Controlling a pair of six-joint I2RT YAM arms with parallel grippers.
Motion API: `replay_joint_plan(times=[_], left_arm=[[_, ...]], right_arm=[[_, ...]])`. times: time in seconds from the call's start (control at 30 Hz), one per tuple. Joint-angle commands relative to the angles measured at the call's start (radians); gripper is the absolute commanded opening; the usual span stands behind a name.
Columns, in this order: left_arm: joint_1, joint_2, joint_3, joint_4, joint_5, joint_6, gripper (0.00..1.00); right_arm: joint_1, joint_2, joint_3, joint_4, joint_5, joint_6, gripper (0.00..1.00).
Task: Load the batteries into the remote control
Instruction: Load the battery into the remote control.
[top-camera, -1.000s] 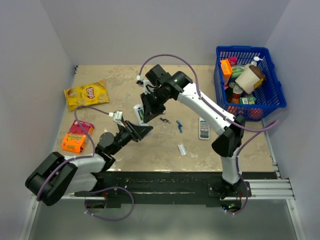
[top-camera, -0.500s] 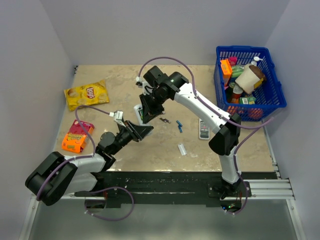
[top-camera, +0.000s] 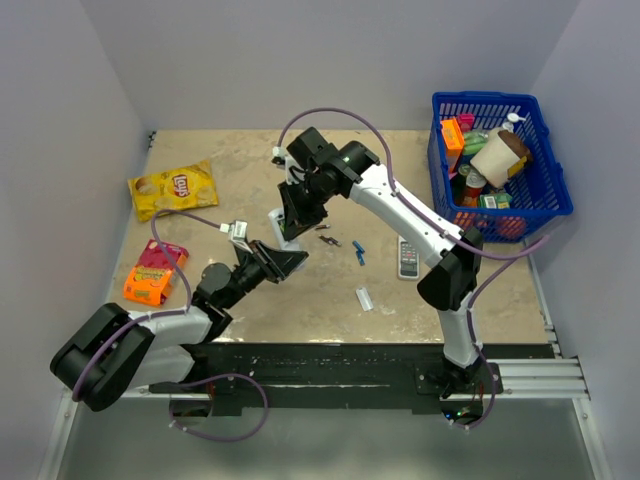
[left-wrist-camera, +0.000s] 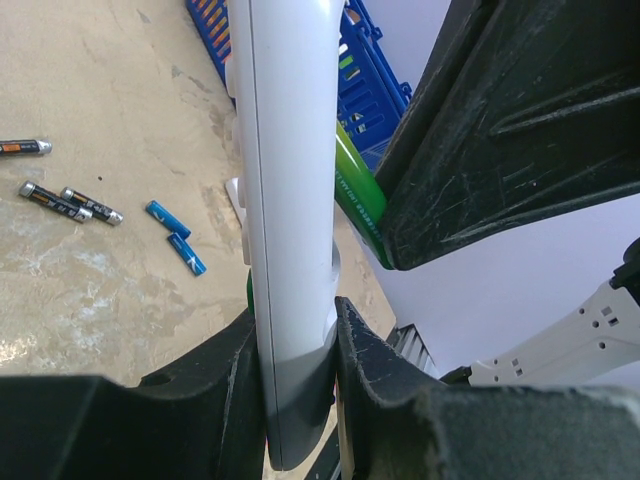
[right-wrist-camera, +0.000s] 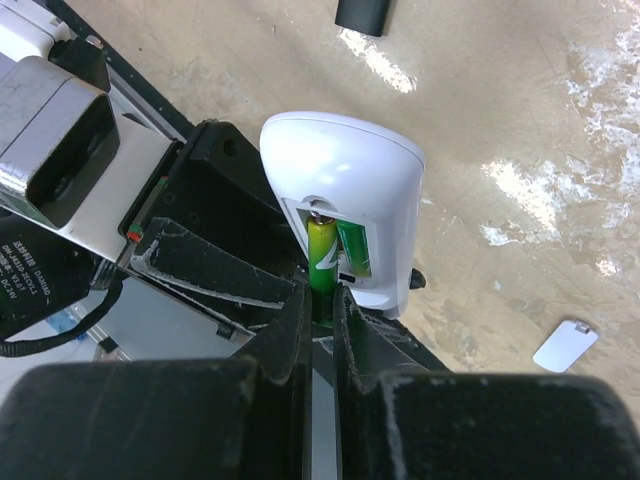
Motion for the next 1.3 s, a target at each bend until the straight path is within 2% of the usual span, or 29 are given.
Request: replay_joint_plan(times=[0.0, 0.43, 0.7, 1.27], left_arm=[[-0.011, -0.002, 0.044, 0.072, 0.005, 0.032, 0.00], [-0.009, 0.005, 0.061, 0.072, 0.001, 0.004, 0.00], [-0.009, 0.004, 0.064, 0.063, -0.022, -0.040, 0.00], [-0.011, 0.005, 0.049, 0.080, -0.039, -0.069, 0.00]], right_arm=[[0.005, 0.013, 0.059, 0.047, 0.010, 0.019, 0.00], [0.003, 0.023, 0.057, 0.074, 0.032, 0.030, 0.01], [0.003, 0.029, 0.065, 0.077, 0.033, 0.027, 0.11], [0.003, 0.025, 0.068, 0.056, 0.055, 0.016, 0.24]])
